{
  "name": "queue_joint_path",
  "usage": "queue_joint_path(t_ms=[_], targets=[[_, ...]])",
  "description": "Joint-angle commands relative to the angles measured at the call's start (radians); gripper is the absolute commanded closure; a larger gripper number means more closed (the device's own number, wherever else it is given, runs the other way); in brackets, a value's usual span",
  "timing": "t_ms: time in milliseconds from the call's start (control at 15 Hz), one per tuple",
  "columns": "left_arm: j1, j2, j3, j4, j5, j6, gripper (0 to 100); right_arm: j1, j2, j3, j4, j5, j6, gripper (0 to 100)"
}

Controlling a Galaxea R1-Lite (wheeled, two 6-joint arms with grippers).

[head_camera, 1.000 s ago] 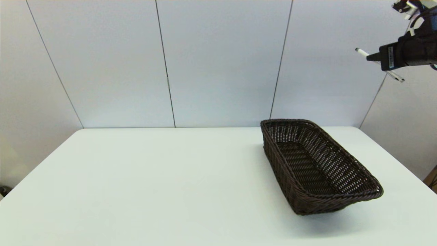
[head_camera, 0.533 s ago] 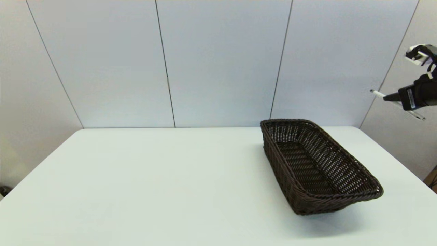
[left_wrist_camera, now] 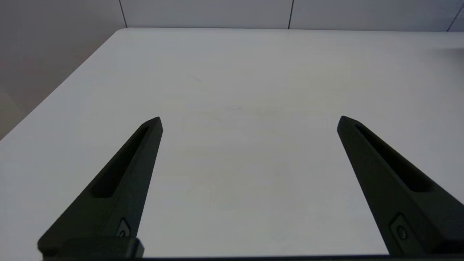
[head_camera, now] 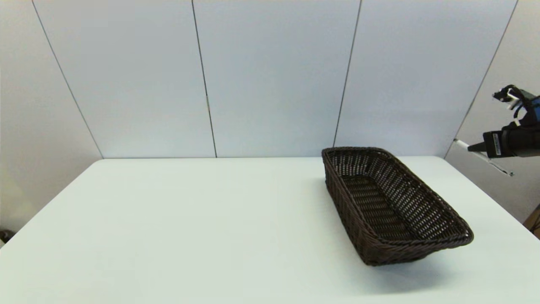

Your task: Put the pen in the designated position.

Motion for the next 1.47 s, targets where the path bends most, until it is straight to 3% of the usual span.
queue_joint_path(t_ms=[67,333,800,1067,1200,1467], targets=[[0.000,0.000,0.000,0.000,0.000,0.000,0,0.001,0.072,0.084,-0.149,-0.003,0.033,100],[0.000,0.000,0.000,0.000,0.000,0.000,0,0.001,0.131,0.130,-0.164,-0.089,0.028,100],[0.000,0.000,0.000,0.000,0.000,0.000,0,0.032,0.175,0.322,-0.349,-0.091,0.031,100],[0.000,0.000,0.000,0.000,0.000,0.000,0,0.047,0.206,0.319,-0.364,-0.088,0.033,100],[0.000,0.000,0.000,0.000,0.000,0.000,0,0.047,0.237,0.319,-0.433,-0.086,0.031,100],[0.000,0.000,0.000,0.000,0.000,0.000,0,0.046,0.270,0.320,-0.482,-0.088,0.031,100]])
